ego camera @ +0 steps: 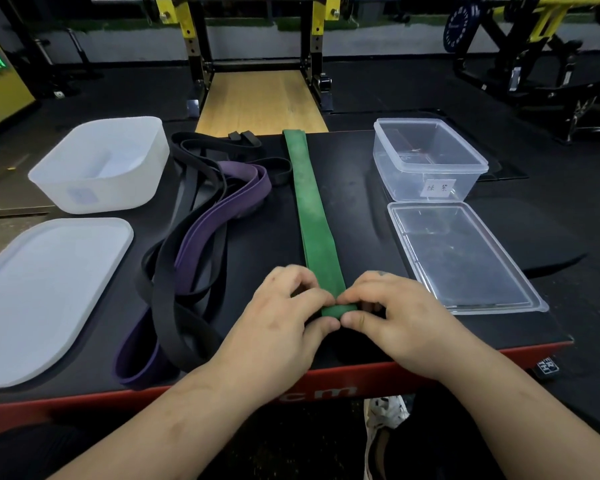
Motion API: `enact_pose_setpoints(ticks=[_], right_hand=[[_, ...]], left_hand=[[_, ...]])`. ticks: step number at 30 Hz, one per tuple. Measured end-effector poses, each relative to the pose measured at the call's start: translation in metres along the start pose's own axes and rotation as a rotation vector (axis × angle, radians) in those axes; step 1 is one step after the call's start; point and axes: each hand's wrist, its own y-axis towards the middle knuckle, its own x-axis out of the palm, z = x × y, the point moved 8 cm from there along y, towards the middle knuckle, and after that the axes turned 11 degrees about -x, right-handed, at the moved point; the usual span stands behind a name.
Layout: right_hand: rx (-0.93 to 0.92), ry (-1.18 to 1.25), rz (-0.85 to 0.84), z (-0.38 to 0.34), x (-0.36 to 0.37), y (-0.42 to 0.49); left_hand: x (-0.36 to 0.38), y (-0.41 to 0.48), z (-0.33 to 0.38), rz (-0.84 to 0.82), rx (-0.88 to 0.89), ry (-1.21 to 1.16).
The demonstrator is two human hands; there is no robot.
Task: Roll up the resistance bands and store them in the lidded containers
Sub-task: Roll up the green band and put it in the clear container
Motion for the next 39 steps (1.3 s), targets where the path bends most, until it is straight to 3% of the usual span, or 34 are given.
enact_pose_setpoints(ticks=[15,29,39], right_hand=[[0.054,-0.035,0.154,0.003,-0.004,0.0],[0.084,-0.092,0.16,0.004,-0.005,0.005],[0.052,-0.148,0.097,0.0,-0.001,0.011]], left_hand=[[0.002,0.011,-0.006,0.052,-0.036,-0.03],[0.011,0.01,-0.014,0.011,-0.068,0.074],[0.006,0.017,-0.021,0.076,-0.1,0.073]])
